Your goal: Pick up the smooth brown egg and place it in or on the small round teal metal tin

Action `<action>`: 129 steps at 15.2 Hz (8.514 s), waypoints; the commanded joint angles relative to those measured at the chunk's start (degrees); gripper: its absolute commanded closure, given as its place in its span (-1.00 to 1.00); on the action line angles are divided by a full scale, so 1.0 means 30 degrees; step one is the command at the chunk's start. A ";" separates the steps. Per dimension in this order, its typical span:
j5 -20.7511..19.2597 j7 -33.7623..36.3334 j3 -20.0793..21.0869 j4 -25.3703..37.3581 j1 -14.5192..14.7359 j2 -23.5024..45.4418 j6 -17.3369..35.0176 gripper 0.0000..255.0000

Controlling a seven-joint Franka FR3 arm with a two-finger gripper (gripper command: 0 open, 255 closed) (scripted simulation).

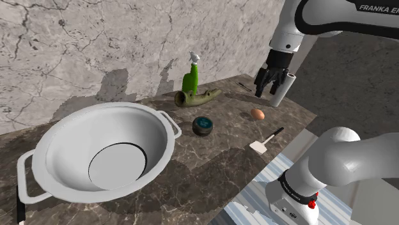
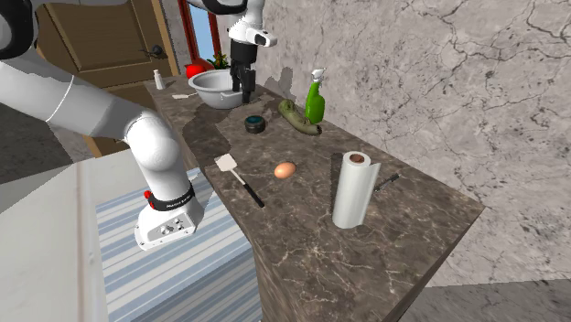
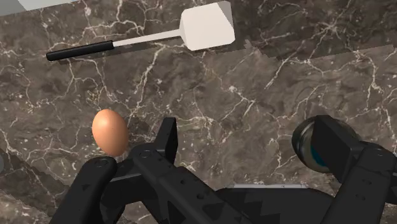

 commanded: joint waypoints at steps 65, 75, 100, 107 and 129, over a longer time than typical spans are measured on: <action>-0.4288 -0.5598 -0.4742 0.0129 -0.2755 0.7091 0.6135 1.00; -0.3056 -0.3341 -0.2939 0.0431 -0.1586 0.6417 0.4967 1.00; 0.1320 0.5667 0.3477 0.3985 0.3186 1.1491 0.6724 1.00; 0.1317 0.5578 0.3535 0.2945 0.3209 1.2287 0.8555 1.00; 0.1193 0.5592 0.3398 0.4750 0.3093 1.2004 0.6458 -1.00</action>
